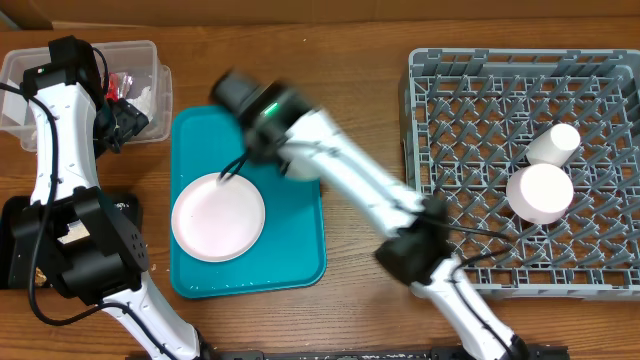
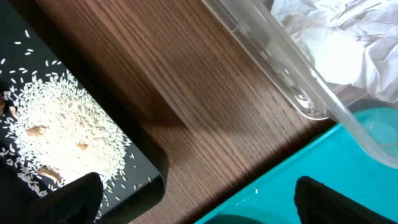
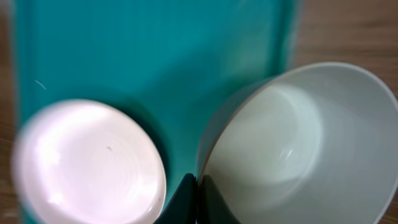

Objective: Sort waste into correct bins and load items into the dishwasher
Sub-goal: 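Reach the right gripper to the small white bowl and grasp it, then carry the white bowl to the rack and release it there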

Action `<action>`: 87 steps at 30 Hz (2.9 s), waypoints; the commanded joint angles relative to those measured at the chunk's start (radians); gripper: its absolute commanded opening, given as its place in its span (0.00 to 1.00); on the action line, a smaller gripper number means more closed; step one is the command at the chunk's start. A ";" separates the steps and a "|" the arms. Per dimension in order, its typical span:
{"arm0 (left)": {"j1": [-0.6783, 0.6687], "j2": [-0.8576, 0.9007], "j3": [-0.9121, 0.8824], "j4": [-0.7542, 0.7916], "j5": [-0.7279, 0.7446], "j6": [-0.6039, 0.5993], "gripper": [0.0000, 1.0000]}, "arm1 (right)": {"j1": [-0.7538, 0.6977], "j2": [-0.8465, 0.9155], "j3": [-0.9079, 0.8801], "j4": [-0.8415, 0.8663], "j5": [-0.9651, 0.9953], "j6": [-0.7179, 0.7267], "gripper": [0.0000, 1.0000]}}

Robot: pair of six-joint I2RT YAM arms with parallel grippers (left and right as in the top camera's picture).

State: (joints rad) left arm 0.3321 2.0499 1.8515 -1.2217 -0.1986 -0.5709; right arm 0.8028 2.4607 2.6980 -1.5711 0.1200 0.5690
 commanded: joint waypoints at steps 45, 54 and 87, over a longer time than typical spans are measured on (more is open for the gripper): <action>0.003 0.000 -0.003 0.000 -0.007 -0.013 1.00 | -1.218 -0.338 -0.853 0.334 -1.345 -0.479 0.04; 0.003 0.000 -0.003 0.000 -0.007 -0.013 1.00 | -1.224 -0.338 -0.853 0.348 -1.143 -0.394 0.04; 0.003 0.000 -0.003 0.000 -0.007 -0.013 1.00 | -1.307 -0.484 -0.144 -0.113 -0.683 -0.329 0.34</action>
State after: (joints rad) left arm 0.3321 2.0499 1.8515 -1.2221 -0.1989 -0.5709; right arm -0.5835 2.0663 2.5240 -1.6890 -0.6003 0.2359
